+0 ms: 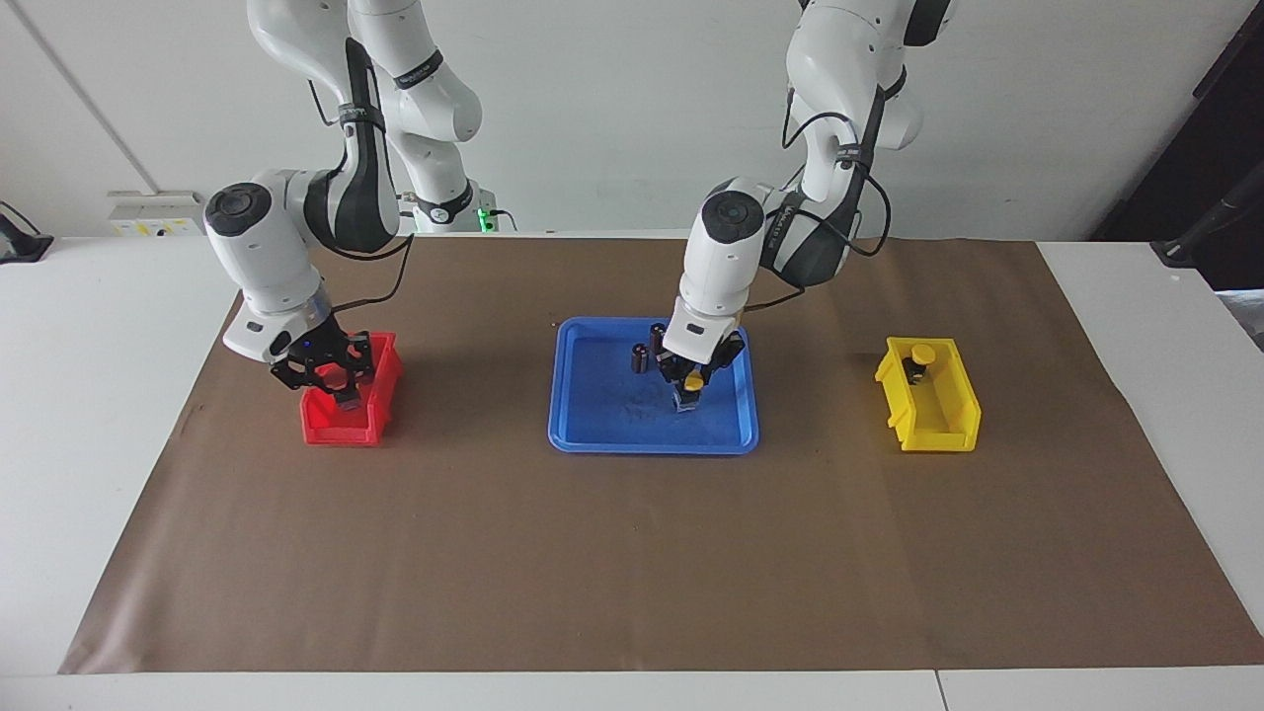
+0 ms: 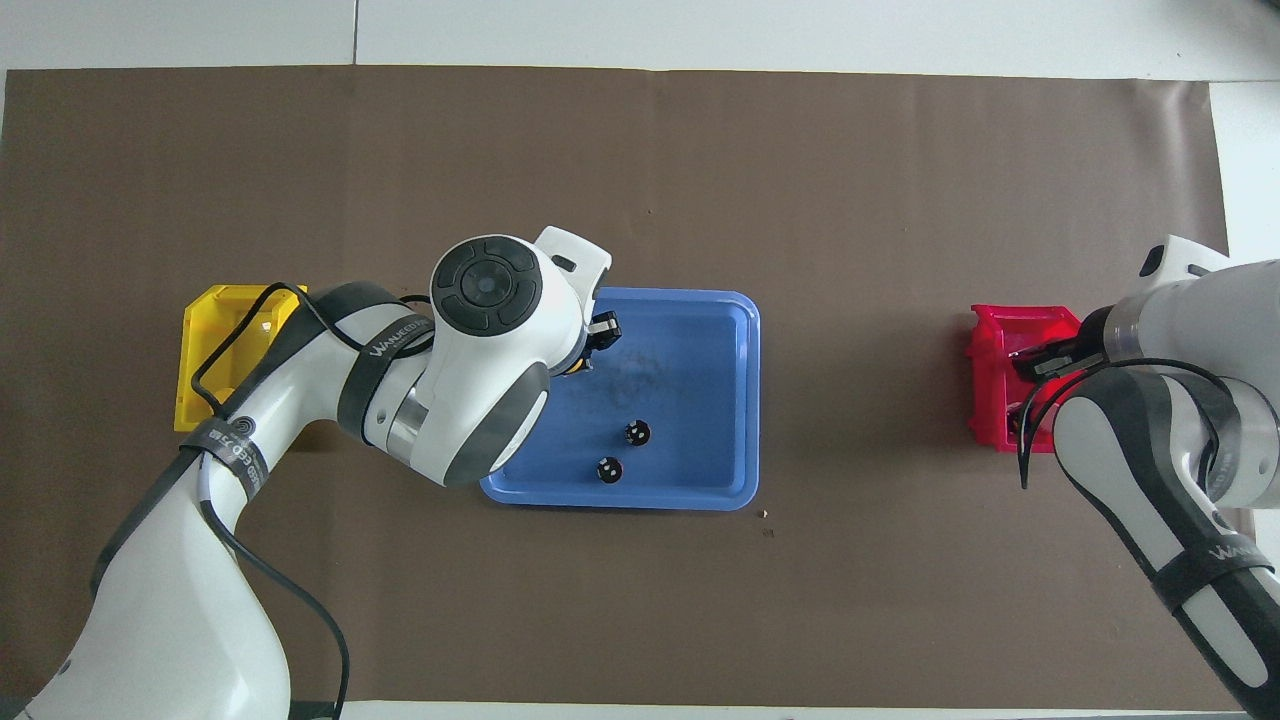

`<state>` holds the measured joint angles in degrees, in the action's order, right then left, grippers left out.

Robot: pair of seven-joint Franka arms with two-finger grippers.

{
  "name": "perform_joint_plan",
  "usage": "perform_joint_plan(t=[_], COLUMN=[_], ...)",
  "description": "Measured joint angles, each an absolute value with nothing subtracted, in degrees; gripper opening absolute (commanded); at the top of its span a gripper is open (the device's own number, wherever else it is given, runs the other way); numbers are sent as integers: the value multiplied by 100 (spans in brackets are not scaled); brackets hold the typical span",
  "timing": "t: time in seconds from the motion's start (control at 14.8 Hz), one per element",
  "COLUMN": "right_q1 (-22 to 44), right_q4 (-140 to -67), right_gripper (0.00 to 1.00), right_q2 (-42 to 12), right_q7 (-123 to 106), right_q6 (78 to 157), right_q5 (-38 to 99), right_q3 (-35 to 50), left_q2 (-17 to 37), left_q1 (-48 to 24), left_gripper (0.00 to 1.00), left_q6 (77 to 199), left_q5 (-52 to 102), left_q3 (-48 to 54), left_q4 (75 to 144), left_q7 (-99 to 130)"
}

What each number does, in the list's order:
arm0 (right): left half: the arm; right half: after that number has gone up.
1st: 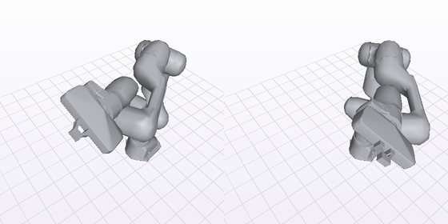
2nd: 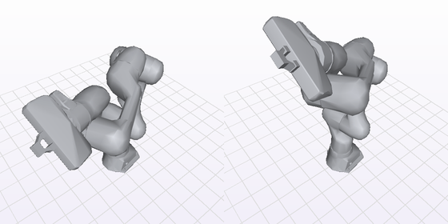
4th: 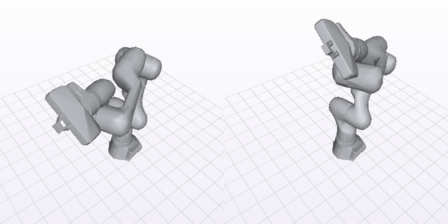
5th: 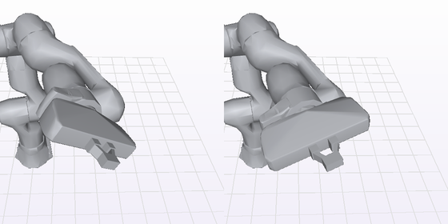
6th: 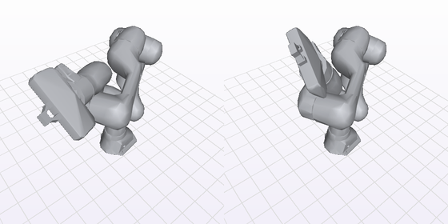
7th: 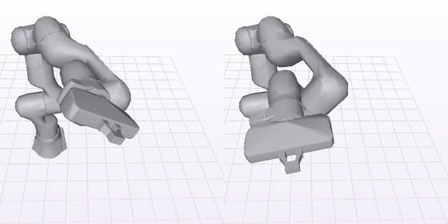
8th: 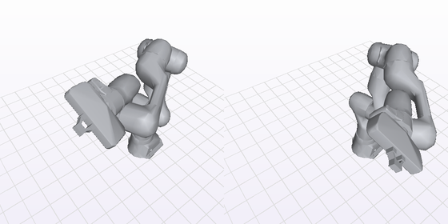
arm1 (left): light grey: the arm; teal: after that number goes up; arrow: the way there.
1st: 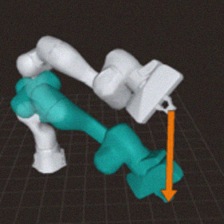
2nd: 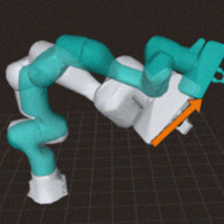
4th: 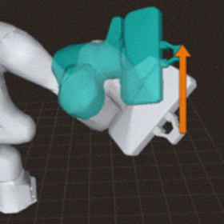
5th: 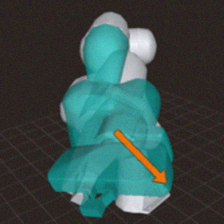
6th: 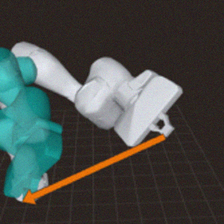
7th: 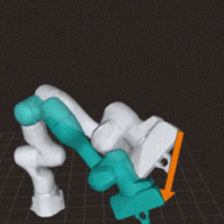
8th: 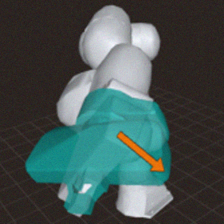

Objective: Sort red and yellow buttons by color
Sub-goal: 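Carry the last yellow button to the yellow bin with the left gripper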

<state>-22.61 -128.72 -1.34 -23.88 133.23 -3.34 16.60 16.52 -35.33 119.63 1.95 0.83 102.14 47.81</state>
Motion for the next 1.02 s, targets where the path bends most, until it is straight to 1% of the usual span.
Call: perform_joint_plan(t=[0.07,0.14,0.2,0.27,0.34,0.41,0.54,0.61,0.81,1.02], right_q1=[-2261,-2261,-2261,-2261,-2262,-2262,-2262,-2261,-2140,-1886], right_q4=[-12899,-12915,-12919,-12919,-12919,-12913,-12784,-12583,-11522,-10602], right_gripper=[39,66,76,82,92,99,99,99,99,99], right_q2=[-134,-134,-134,-134,-134,-134,-134,-136,-124,-16], right_q7=[-2388,-2388,-2388,-2387,-2387,-2387,-2386,-2386,-2366,-1713], right_q6=[13340,13344,13345,13345,13347,13348,13155,12842,11563,10428], right_q5=[-334,-334,-334,-334,-334,-334,-334,-334,-328,-324], right_q3=[1659,1659,1660,1660,1660,1659,1659,1662,1717,1787], left_q2=[1627,1566,1474,1364,1263,1176,1082,1076,1072,968], left_q1=[-3352,-3090,-2761,-2389,-2016,-1650,-1072,-868,-498,-361], left_gripper=[1,1,1,1,1,1,1,1,1,1], left_q6=[11608,11267,10989,10771,10622,10536,10471,10470,10513,11046], left_q5=[179,143,86,20,-30,-79,-193,-221,-257,-274], left_q3=[46,13,-11,-33,-55,-75,-90,-92,-88,-85], left_q4=[9988,9812,9705,9654,9632,9629,9629,9632,9739,10249], left_q7=[4474,4001,3434,2834,2259,1711,825,502,-59,-197])
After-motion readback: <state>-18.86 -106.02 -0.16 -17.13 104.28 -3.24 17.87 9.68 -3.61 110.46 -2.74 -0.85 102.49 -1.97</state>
